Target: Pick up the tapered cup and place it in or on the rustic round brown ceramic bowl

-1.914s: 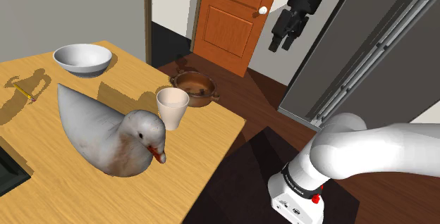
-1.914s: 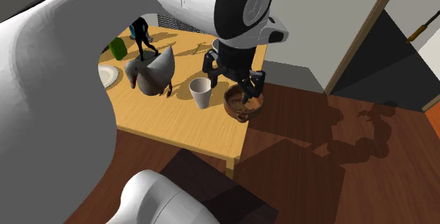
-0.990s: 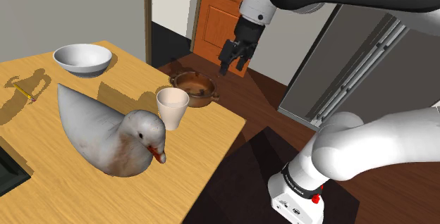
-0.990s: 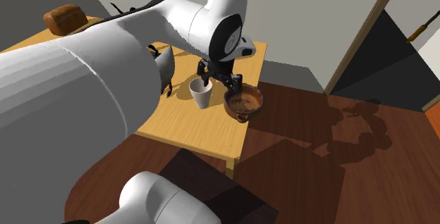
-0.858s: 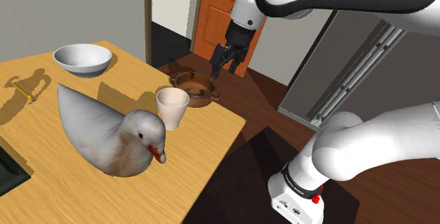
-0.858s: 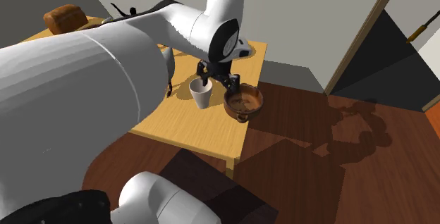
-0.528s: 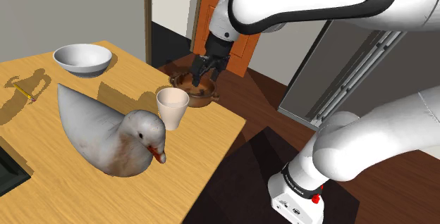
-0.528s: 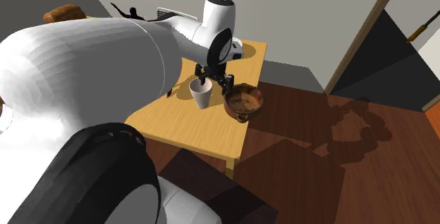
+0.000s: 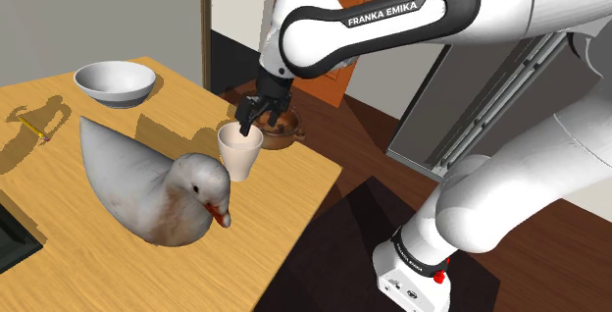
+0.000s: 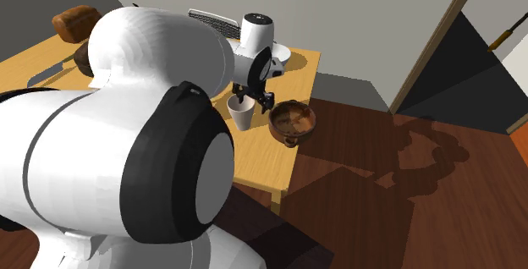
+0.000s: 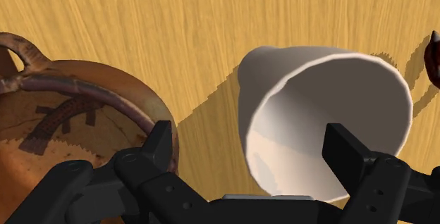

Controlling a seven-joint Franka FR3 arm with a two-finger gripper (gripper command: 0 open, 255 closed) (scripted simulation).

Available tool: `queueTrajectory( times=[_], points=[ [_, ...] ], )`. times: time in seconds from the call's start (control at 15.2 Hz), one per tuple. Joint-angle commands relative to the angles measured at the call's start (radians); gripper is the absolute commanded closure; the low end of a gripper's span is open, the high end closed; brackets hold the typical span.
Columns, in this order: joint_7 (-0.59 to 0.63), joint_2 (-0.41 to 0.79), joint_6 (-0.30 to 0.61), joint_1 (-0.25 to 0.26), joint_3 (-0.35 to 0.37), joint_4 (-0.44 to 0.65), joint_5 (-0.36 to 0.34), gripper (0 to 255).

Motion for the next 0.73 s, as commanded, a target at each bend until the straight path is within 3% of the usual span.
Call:
queueTrajectory(
  times=[0.0, 0.26, 0.66],
  points=[
    [0.001, 0.015, 0.030, 0.002, 0.005, -0.014, 0.001, 0],
    [0.003, 0.048, 0.082, 0.004, 0.012, -0.033, 0.001, 0],
    [0.003, 0.048, 0.082, 0.004, 0.012, -0.033, 0.001, 0]
  ],
)
